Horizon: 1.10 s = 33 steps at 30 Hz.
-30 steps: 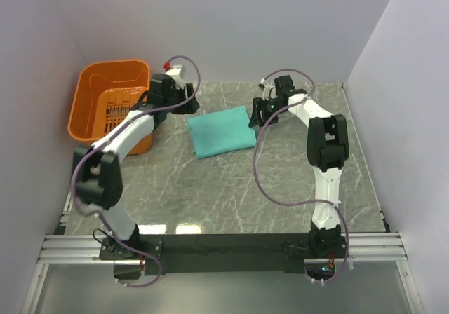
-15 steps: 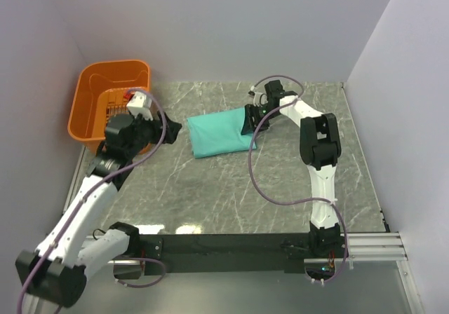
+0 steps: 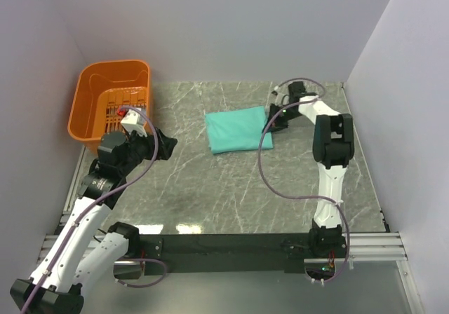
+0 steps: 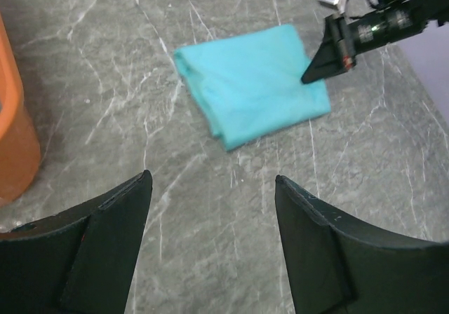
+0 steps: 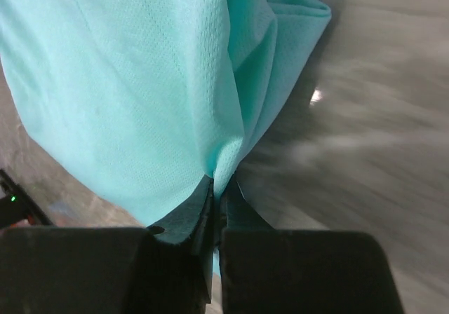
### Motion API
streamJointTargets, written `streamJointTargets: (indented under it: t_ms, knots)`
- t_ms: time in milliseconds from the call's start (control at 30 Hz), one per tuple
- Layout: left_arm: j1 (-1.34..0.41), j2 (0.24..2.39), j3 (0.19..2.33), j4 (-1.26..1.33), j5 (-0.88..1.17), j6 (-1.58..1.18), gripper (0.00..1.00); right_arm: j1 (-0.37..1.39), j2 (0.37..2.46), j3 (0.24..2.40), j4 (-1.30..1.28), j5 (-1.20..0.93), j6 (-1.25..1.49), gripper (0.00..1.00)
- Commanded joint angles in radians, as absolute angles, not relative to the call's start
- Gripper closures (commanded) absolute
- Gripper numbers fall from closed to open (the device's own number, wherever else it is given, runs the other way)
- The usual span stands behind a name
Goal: Fold and stack the t-shirts
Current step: Neatly place the folded tshirt to the corner
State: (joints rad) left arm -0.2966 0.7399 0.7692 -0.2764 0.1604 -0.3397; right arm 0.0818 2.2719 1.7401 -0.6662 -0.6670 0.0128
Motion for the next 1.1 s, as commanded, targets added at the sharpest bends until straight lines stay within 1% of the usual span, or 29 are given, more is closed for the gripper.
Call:
streamJointTargets:
  t_ms: [0, 200, 333, 433, 500, 600, 700, 733, 800, 833, 900, 1000, 1067]
  knots:
    - [-0.293, 0.715, 0.755, -0.265, 0.182, -0.364, 0.24, -0.032, 2.172, 1.723, -0.693, -0.594, -0.069, 1.00]
    - [-0.293, 0.706, 0.709, -0.229, 0.244, -0.383, 0.24, -0.202, 2.138, 1.716, -0.776, -0.485, -0.253, 1.00]
    - [-0.293, 0.707, 0.684, -0.209, 0.270, -0.397, 0.24, -0.299, 2.158, 1.790, -0.847, -0.425, -0.343, 1.00]
    - [-0.293, 0.706, 0.681, -0.209, 0.278, -0.397, 0.24, -0.337, 2.178, 1.848, -0.873, -0.374, -0.390, 1.00]
    - [-0.293, 0.707, 0.686, -0.216, 0.278, -0.393, 0.24, -0.365, 2.180, 1.873, -0.871, -0.335, -0.405, 0.98]
    - [-0.291, 0.710, 0.692, -0.224, 0.281, -0.385, 0.24, -0.376, 2.140, 1.844, -0.804, -0.224, -0.413, 0.94]
    - [-0.291, 0.712, 0.699, -0.227, 0.287, -0.383, 0.24, -0.376, 2.085, 1.821, -0.730, -0.129, -0.420, 0.87]
    - [-0.293, 0.712, 0.701, -0.227, 0.288, -0.382, 0.24, -0.376, 2.076, 1.825, -0.723, -0.114, -0.423, 0.78]
    - [-0.291, 0.715, 0.704, -0.229, 0.290, -0.382, 0.24, -0.376, 2.074, 1.856, -0.732, -0.081, -0.429, 0.70]
    - [-0.293, 0.716, 0.707, -0.227, 0.290, -0.380, 0.24, -0.376, 2.063, 1.859, -0.732, -0.063, -0.433, 0.62]
    - [-0.293, 0.718, 0.712, -0.229, 0.290, -0.377, 0.24, -0.376, 2.045, 1.850, -0.723, -0.054, -0.443, 0.54]
    - [-0.293, 0.716, 0.718, -0.233, 0.288, -0.370, 0.24, -0.373, 1.993, 1.815, -0.700, -0.046, -0.460, 0.47]
    - [-0.293, 0.716, 0.722, -0.229, 0.293, -0.368, 0.24, -0.368, 1.959, 1.799, -0.712, -0.061, -0.478, 0.46]
